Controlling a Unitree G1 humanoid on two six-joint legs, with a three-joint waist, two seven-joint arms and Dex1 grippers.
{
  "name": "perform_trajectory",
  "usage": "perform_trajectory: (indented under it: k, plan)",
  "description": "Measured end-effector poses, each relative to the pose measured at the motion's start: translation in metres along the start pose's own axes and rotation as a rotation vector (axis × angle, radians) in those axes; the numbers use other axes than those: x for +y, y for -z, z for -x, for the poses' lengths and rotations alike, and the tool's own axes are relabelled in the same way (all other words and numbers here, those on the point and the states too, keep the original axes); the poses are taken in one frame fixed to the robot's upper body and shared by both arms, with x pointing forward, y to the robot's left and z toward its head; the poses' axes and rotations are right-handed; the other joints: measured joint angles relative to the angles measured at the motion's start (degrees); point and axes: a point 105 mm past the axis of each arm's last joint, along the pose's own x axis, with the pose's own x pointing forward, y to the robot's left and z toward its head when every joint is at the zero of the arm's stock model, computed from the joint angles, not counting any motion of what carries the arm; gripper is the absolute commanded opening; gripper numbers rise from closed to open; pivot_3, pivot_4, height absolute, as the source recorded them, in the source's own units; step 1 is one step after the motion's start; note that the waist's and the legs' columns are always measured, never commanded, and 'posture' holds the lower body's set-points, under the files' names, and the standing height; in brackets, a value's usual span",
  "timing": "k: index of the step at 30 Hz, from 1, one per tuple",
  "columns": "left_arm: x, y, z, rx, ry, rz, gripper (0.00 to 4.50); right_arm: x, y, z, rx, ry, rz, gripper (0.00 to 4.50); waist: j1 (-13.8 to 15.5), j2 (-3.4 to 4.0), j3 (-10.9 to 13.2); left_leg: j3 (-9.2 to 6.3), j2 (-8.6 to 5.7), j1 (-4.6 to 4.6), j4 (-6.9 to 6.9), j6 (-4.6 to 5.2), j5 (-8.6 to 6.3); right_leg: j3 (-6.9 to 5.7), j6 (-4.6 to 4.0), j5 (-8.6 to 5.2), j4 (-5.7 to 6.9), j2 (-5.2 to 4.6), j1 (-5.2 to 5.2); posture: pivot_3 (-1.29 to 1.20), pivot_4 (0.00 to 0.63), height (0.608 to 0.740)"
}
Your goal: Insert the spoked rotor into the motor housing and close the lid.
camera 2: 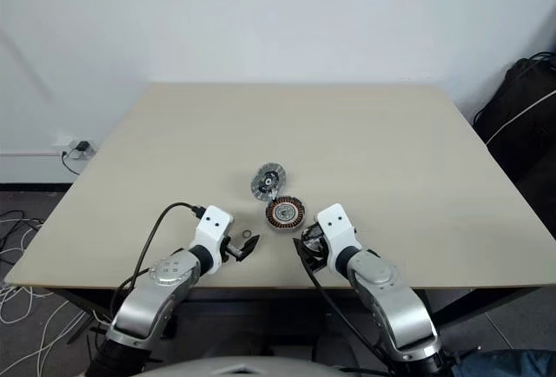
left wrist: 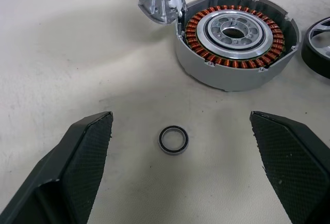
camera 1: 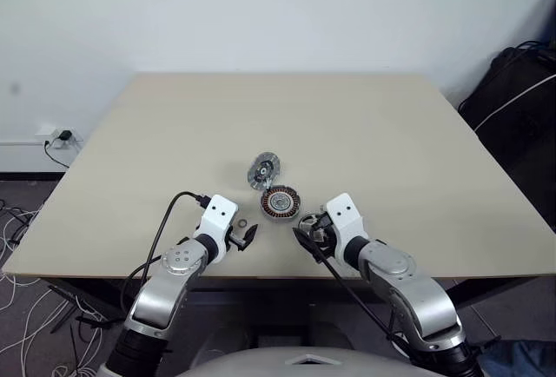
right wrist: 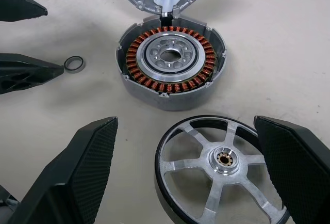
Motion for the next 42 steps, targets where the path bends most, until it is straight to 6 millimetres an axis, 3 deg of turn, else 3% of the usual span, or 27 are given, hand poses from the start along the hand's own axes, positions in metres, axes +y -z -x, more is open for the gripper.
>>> perform_trajectory:
  k: [28, 42]
  plan:
    - [0.001, 0.001, -0.002, 0.012, -0.004, 0.003, 4.48, 0.000, 0.000, -0.001, -0.007, 0.007, 0.006, 4.50, 0.0, 0.00, 0.0, 0.00, 0.00, 0.00, 0.00, 0.00, 0.00, 0.00, 0.00, 0.00, 0.00, 0.00, 0.00, 0.00, 0.000, 0.740]
    - [0.008, 0.007, -0.022, 0.066, -0.052, 0.003, 4.48, -0.001, 0.001, -0.002, -0.005, 0.008, 0.006, 4.50, 0.0, -0.02, 0.0, 0.00, -0.01, 0.00, 0.01, -0.02, 0.01, 0.00, -0.03, 0.03, 0.00, 0.00, -0.01, 0.00, 0.000, 0.740]
